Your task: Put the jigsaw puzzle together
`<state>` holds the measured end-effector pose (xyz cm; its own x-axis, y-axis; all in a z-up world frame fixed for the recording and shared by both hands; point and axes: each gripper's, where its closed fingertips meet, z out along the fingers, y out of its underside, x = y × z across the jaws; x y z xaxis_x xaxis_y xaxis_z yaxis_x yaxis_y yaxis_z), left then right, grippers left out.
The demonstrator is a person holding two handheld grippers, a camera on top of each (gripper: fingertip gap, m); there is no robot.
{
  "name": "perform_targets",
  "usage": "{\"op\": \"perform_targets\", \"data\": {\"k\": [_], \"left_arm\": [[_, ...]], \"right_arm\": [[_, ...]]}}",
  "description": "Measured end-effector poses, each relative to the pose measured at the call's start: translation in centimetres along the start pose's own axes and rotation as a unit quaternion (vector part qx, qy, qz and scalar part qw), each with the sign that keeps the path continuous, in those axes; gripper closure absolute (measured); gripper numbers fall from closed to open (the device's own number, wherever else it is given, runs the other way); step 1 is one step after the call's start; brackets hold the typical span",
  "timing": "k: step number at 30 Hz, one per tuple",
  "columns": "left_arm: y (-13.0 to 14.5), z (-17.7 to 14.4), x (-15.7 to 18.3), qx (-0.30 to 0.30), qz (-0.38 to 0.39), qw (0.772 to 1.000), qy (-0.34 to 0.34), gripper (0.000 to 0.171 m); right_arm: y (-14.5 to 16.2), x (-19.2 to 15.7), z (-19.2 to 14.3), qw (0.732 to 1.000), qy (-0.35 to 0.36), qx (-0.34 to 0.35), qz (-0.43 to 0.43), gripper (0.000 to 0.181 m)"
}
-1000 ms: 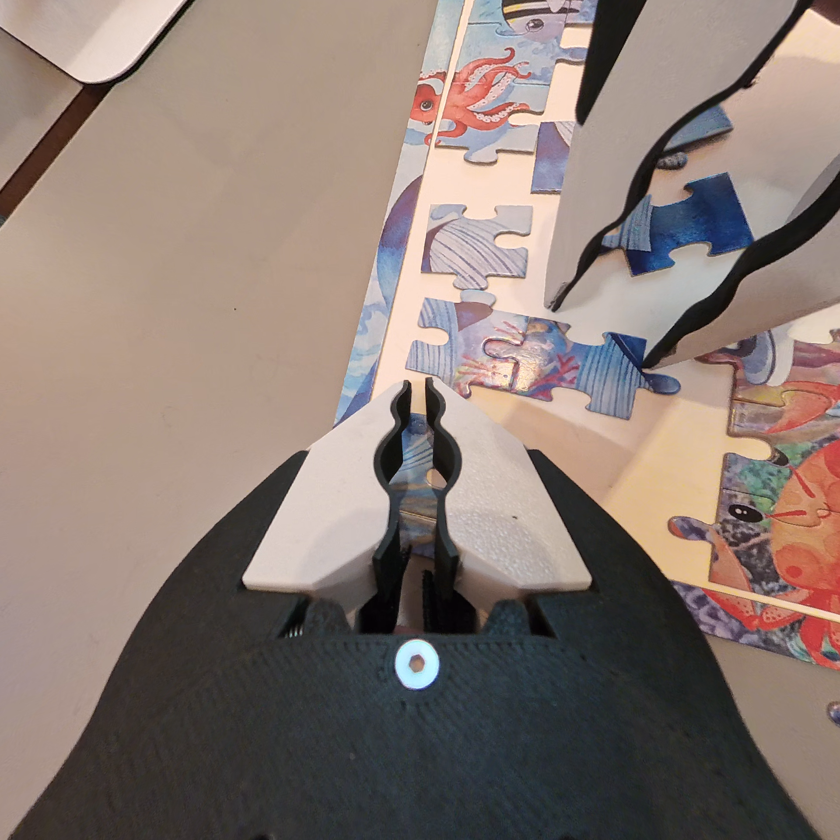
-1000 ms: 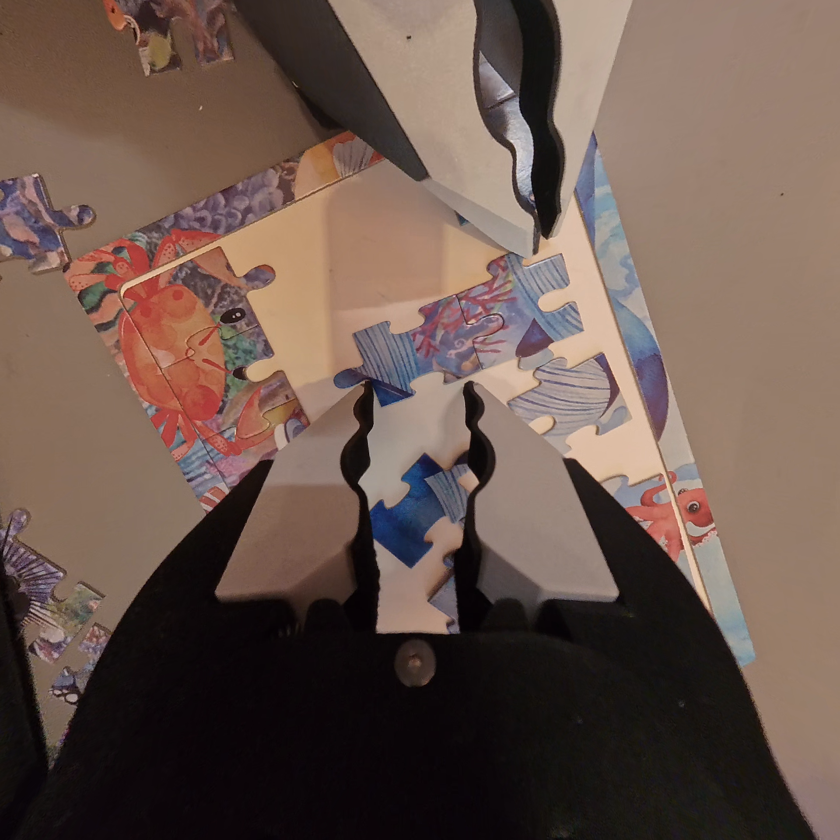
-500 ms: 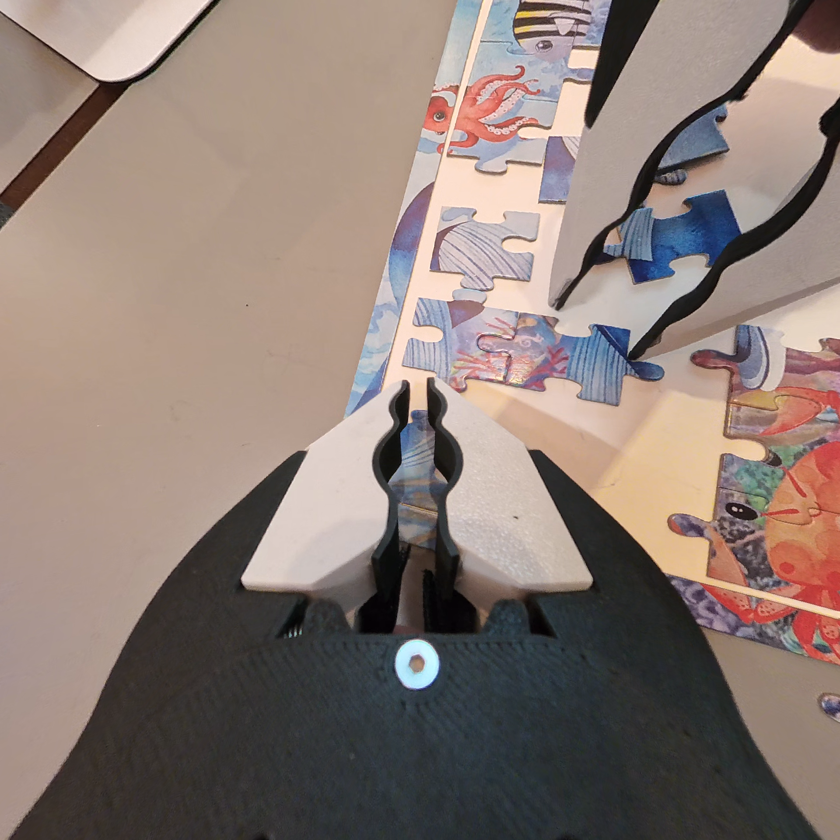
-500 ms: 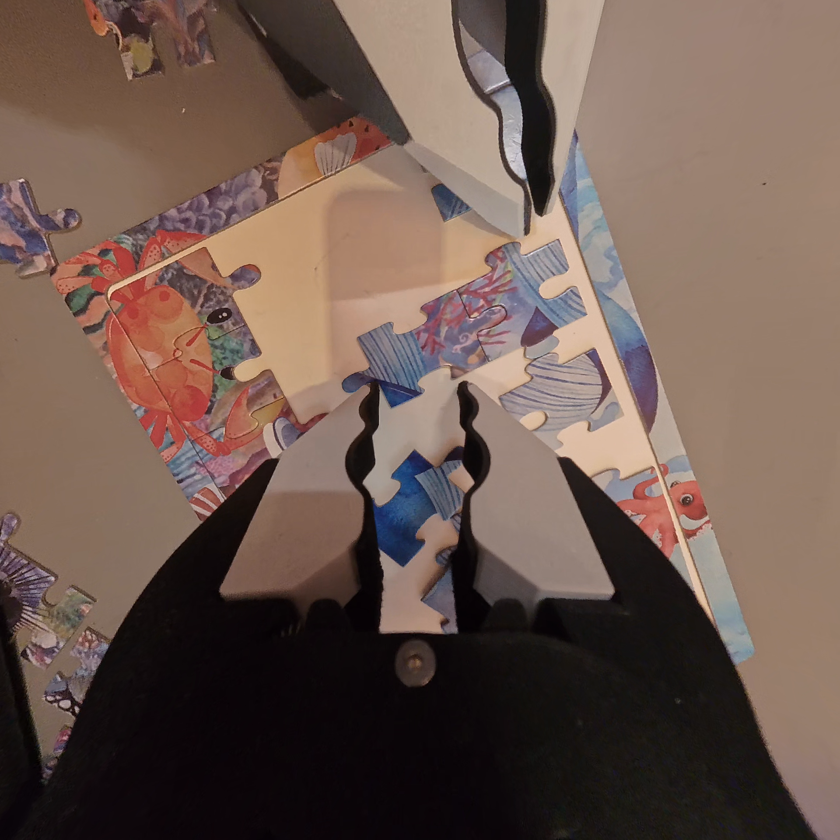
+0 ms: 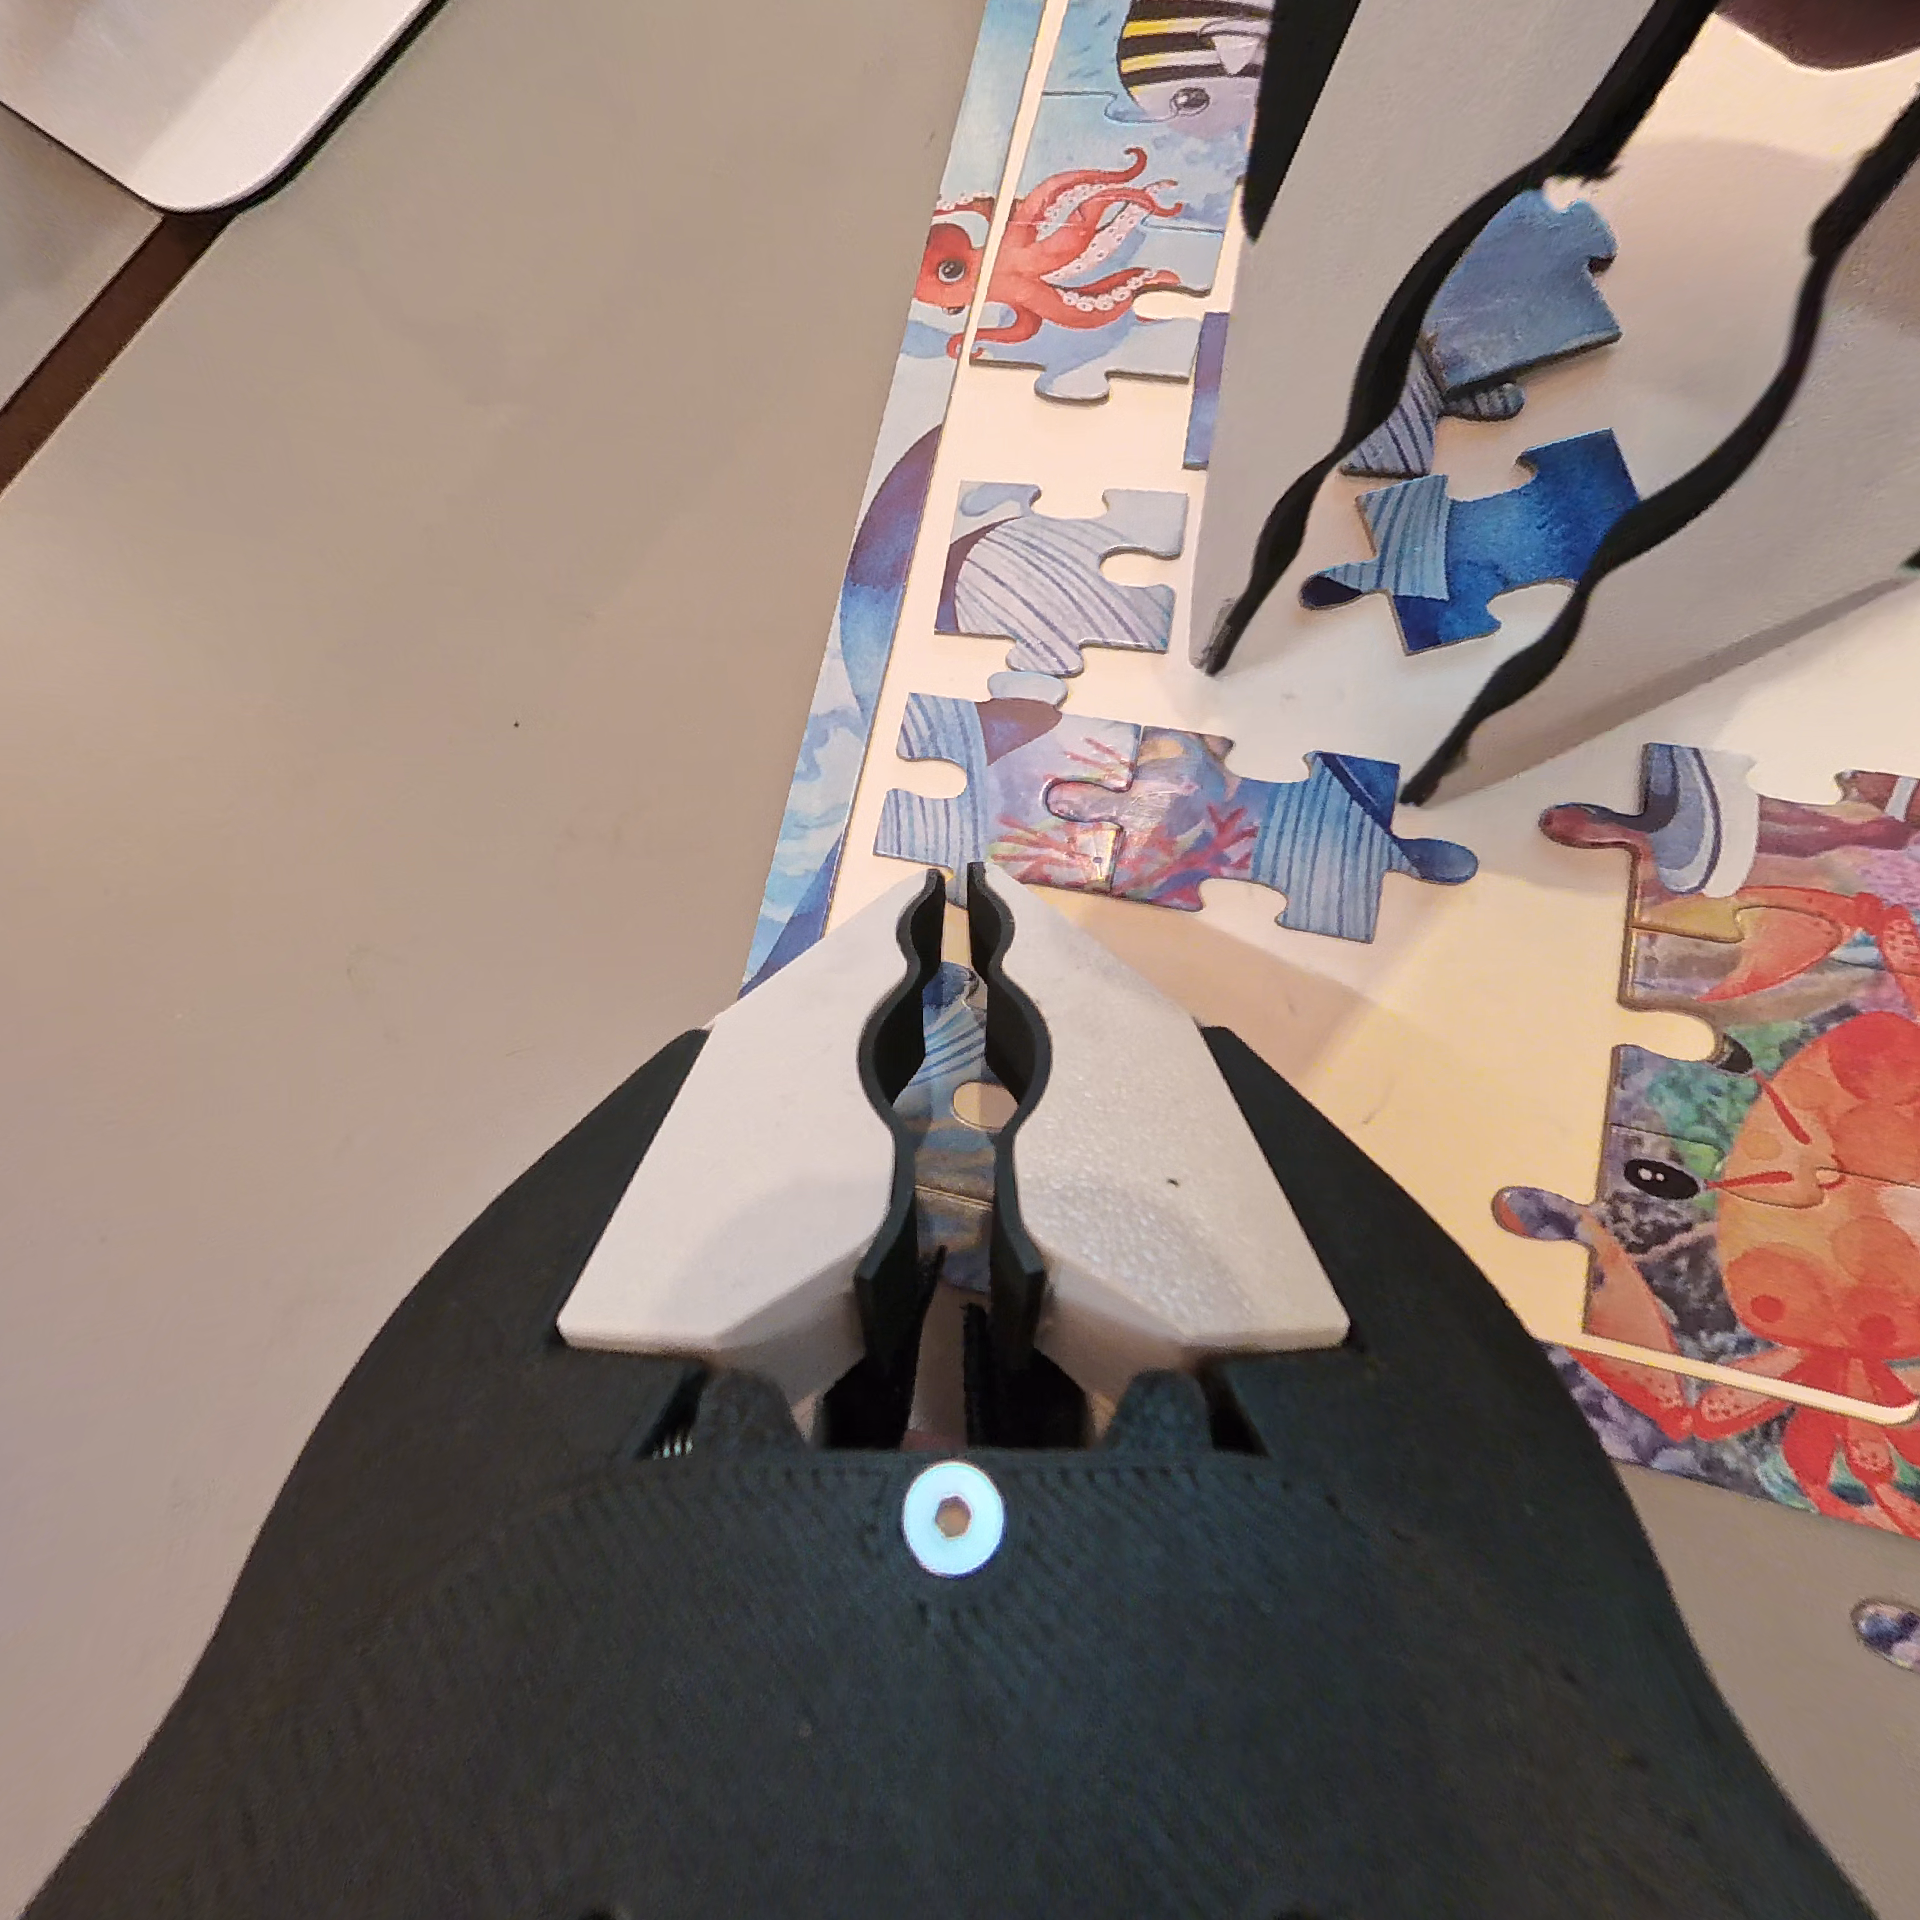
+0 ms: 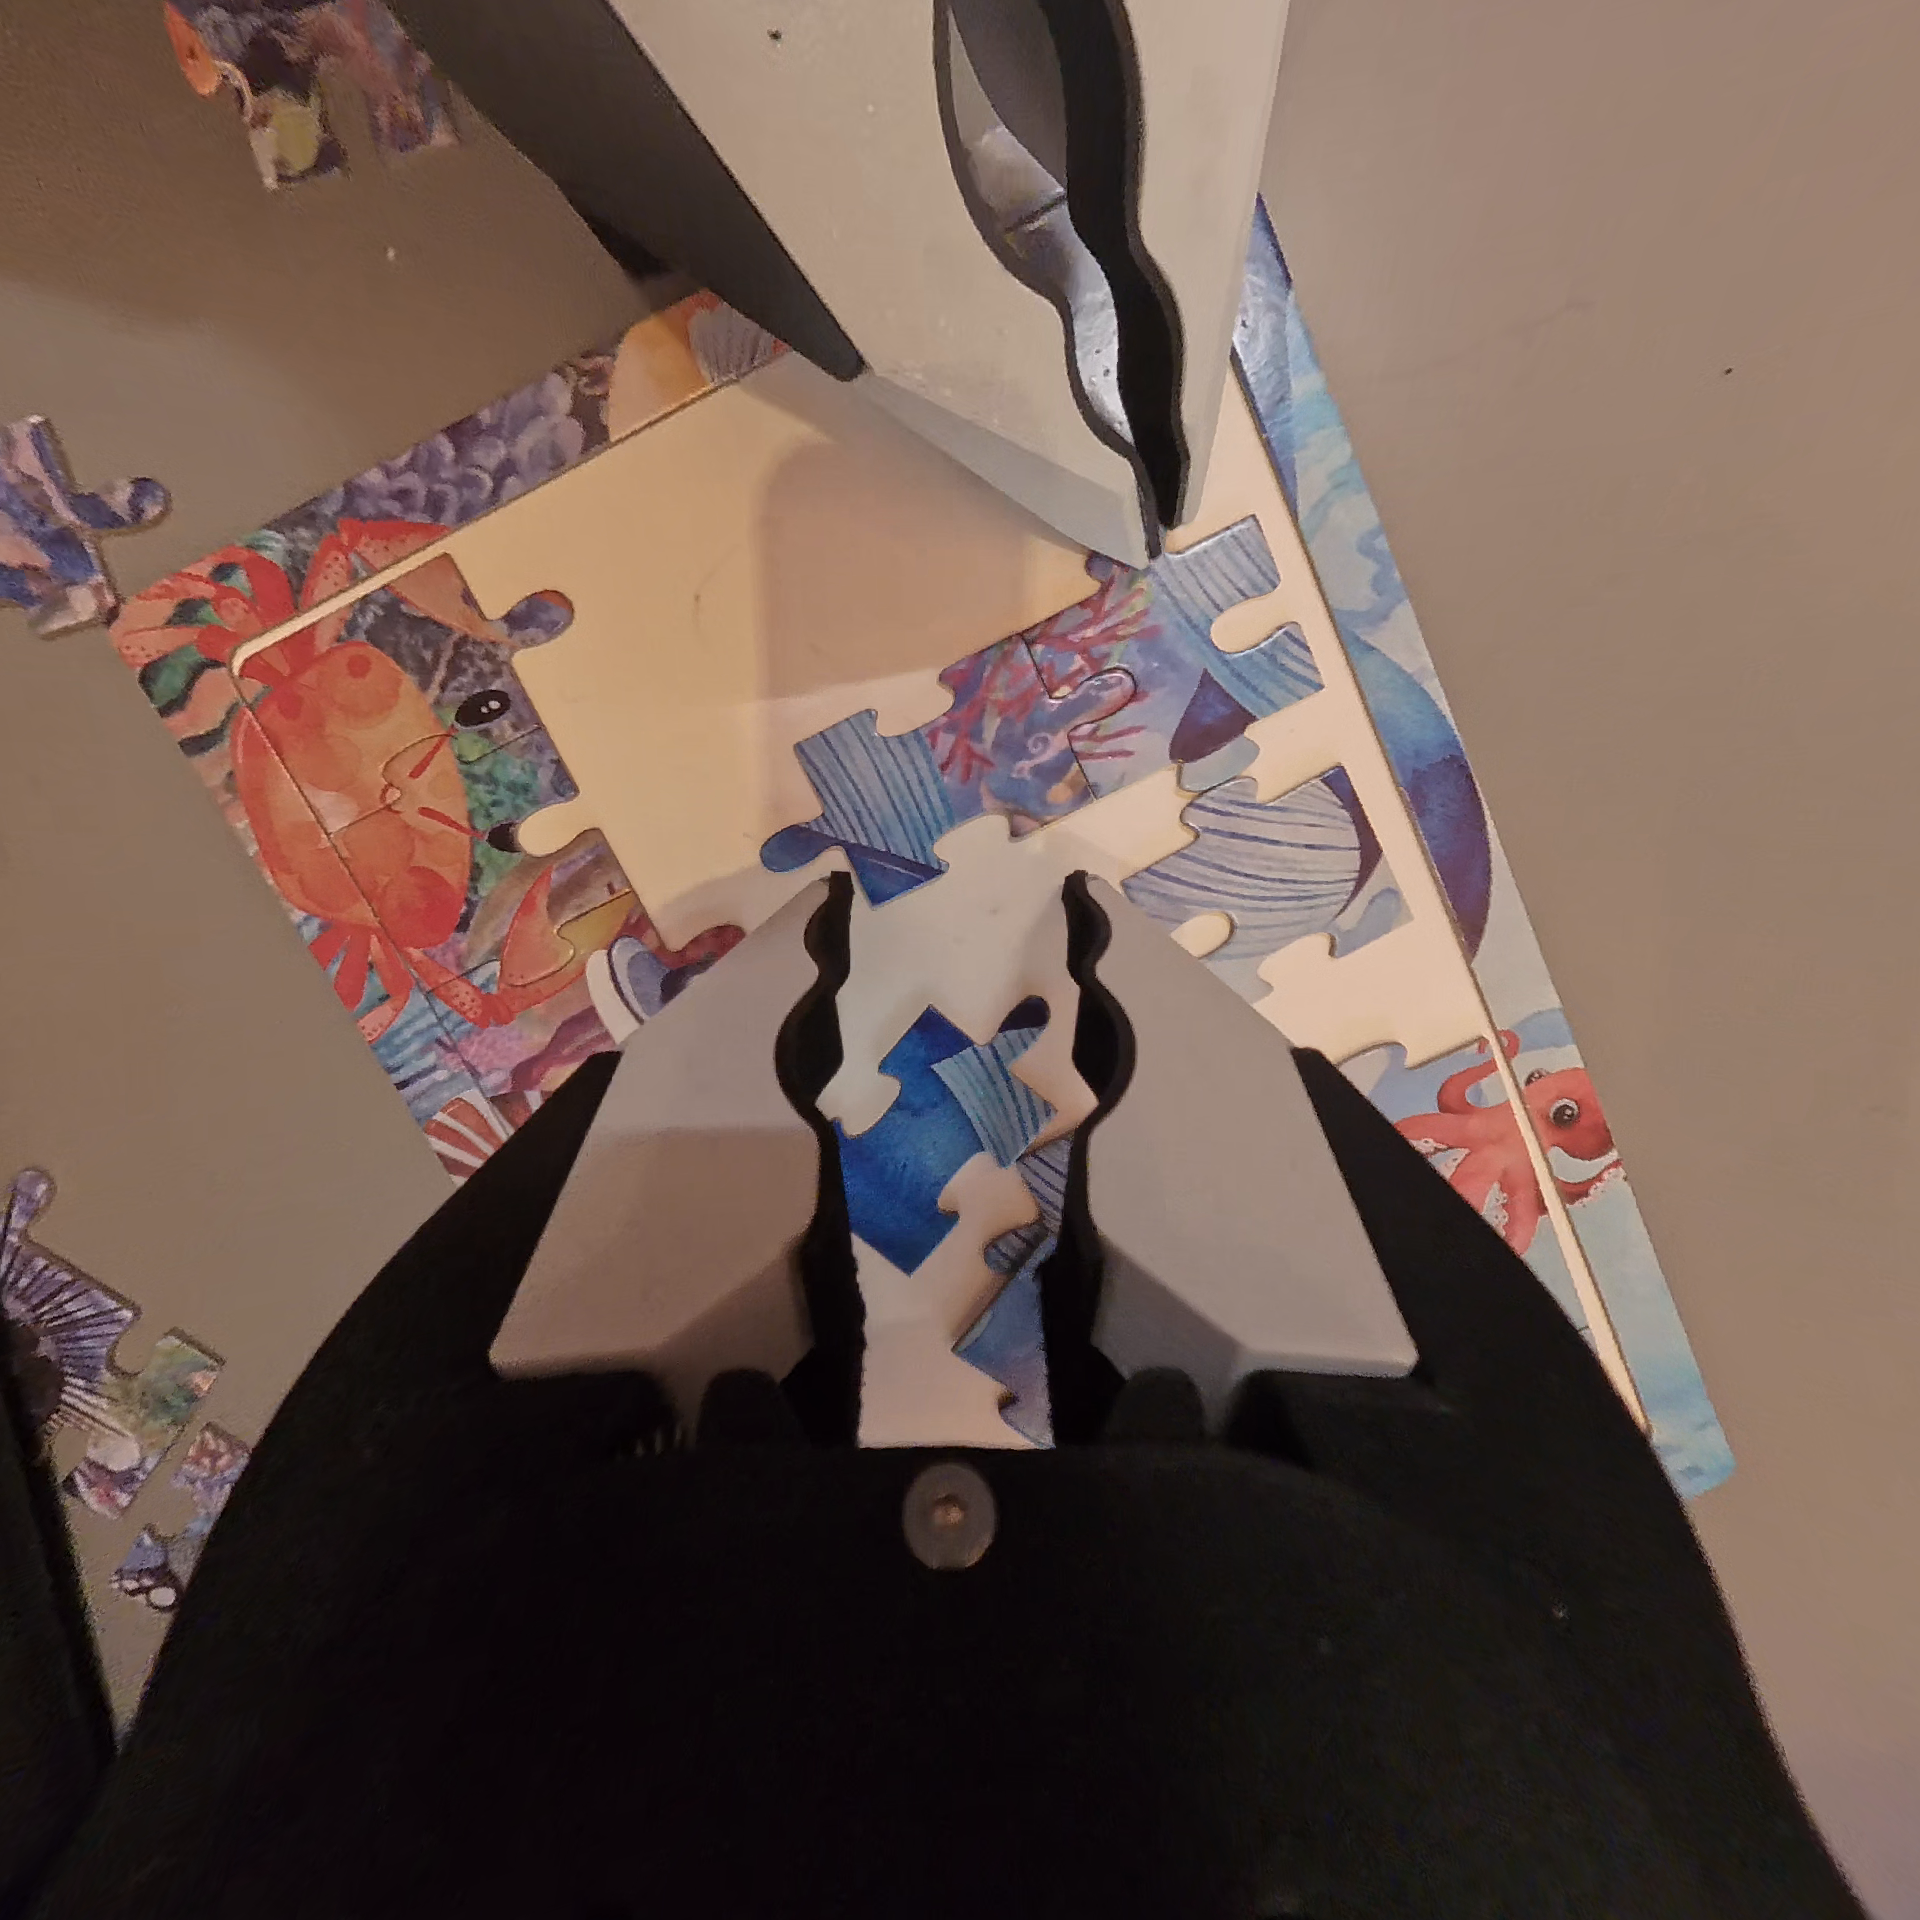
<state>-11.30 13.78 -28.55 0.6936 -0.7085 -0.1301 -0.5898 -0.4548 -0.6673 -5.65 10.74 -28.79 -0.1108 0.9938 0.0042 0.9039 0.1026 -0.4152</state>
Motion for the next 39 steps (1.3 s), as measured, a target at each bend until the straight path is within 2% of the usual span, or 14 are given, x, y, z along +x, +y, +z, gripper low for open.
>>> {"op": "perform_targets", "data": {"k": [5, 8, 11, 13, 14, 19, 25, 29, 32, 39], "left_arm": [[0.1, -0.5, -0.7, 0.004, -0.005, 1.000, -0.013, 0.167], [-0.1, -1.1, -1.7, 0.015, -0.018, 0.999, -0.029, 0.166], [0.0, -1.3, -2.4, 0.016, -0.026, 0.999, -0.041, 0.166], [0.3, -1.3, -2.6, 0.009, -0.027, 0.999, -0.046, 0.166], [0.5, -1.2, -2.6, 0.003, -0.026, 0.998, -0.048, 0.166], [1.2, -0.8, -2.4, -0.016, -0.025, 0.999, -0.045, 0.165], [1.4, -0.8, -2.4, -0.021, -0.026, 0.998, -0.044, 0.165], [1.5, -0.9, -2.9, -0.022, -0.028, 0.998, -0.054, 0.164], [1.5, -1.0, -3.1, -0.020, -0.031, 0.998, -0.058, 0.164], [1.5, -1.0, -3.0, -0.022, -0.030, 0.998, -0.056, 0.165]], "right_arm": [[0.0, 1.1, -0.9, 1.000, 0.019, 0.011, 0.016, 0.140], [0.2, 3.5, -2.6, 0.996, 0.058, 0.037, 0.058, 0.139], [-0.6, 6.3, -5.4, 0.982, 0.096, 0.111, 0.116, 0.138], [-1.5, 7.2, -7.1, 0.969, 0.090, 0.171, 0.153, 0.139], [-1.4, 7.3, -7.3, 0.967, 0.082, 0.177, 0.164, 0.138], [0.0, 7.7, -6.0, 0.971, 0.091, 0.135, 0.176, 0.125], [1.5, 7.6, -4.7, 0.976, 0.084, 0.091, 0.179, 0.121], [3.6, 8.8, -4.2, 0.974, 0.116, 0.048, 0.189, 0.120], [4.5, 9.4, -4.1, 0.970, 0.119, 0.041, 0.206, 0.120], [5.7, 8.1, -3.2, 0.977, 0.077, 0.004, 0.200, 0.128]]}}
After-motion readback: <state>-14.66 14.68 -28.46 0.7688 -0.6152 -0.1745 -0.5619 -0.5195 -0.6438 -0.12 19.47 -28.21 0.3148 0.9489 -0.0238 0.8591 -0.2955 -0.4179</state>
